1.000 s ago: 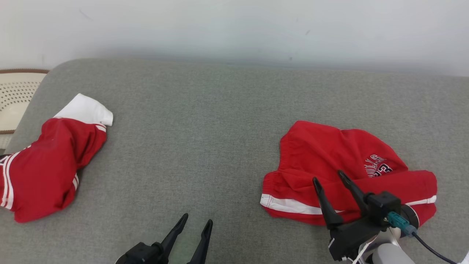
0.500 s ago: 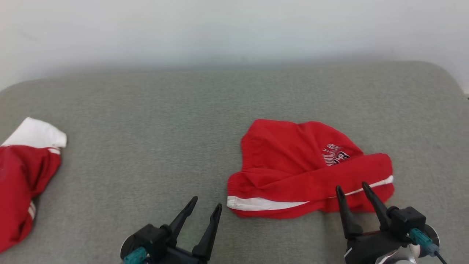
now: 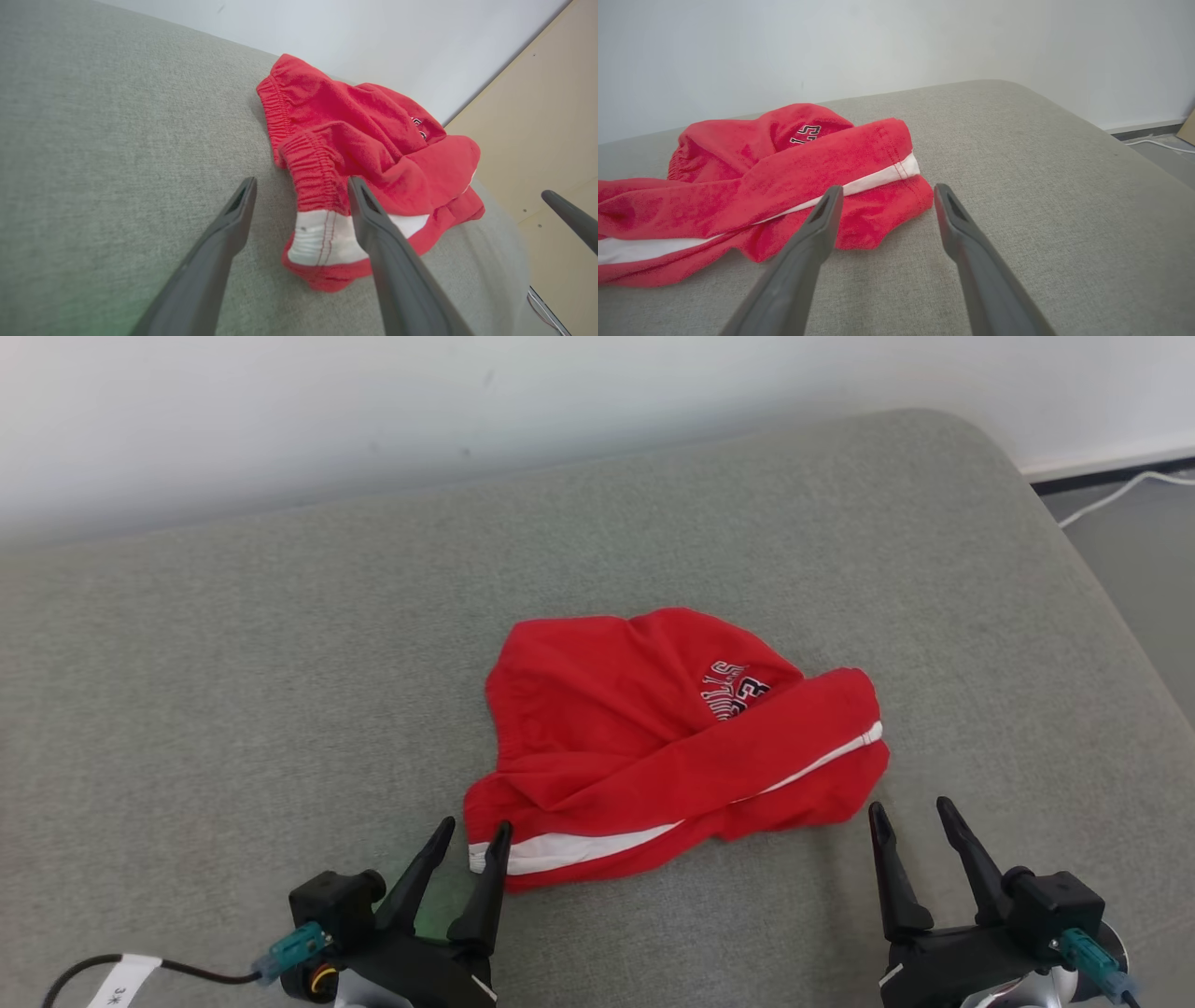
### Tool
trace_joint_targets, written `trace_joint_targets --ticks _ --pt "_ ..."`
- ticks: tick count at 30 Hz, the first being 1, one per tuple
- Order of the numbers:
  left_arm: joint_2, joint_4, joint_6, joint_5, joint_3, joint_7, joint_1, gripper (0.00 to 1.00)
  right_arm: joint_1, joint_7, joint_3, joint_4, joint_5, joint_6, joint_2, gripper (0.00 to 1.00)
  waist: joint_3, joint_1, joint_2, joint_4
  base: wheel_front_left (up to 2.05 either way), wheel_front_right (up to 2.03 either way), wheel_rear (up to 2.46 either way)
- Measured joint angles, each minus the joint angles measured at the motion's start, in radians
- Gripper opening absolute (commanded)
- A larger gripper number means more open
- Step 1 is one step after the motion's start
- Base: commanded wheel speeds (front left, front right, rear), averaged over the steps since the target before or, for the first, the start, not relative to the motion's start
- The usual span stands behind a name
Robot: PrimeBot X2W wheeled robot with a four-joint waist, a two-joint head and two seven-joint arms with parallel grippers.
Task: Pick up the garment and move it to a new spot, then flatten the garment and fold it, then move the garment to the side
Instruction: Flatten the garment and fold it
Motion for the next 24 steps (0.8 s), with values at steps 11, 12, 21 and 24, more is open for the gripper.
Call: trace_joint_targets --ticks 11,12,21,24 --pt "0.002 0.015 0.001 -0.064 -0.048 -0.002 -0.037 0.00 -0.001 0.000 -0.032 -0.006 0.010 0.000 0.013 1.00 0.041 0.0000 0.0000 -0.038 0.00 0.00 0.00" --pt "0.001 0.004 0.000 -0.059 -0.036 0.000 -0.035 0.00 -0.001 0.000 -0.035 -0.007 0.010 0.000 0.012 1.00 0.040 0.0000 0.0001 -0.034 0.00 0.00 0.00" --pt "0.004 -0.039 0.000 0.008 0.053 0.000 0.051 0.00 0.000 0.000 -0.025 -0.004 0.011 0.000 0.006 1.00 0.012 0.0000 0.0000 0.029 0.00 0.00 0.00" --pt "0.016 -0.034 0.000 0.016 0.051 0.000 0.068 0.00 -0.001 0.000 -0.013 -0.004 0.012 0.000 0.002 1.00 0.002 0.0000 0.0001 0.056 0.00 0.00 0.00"
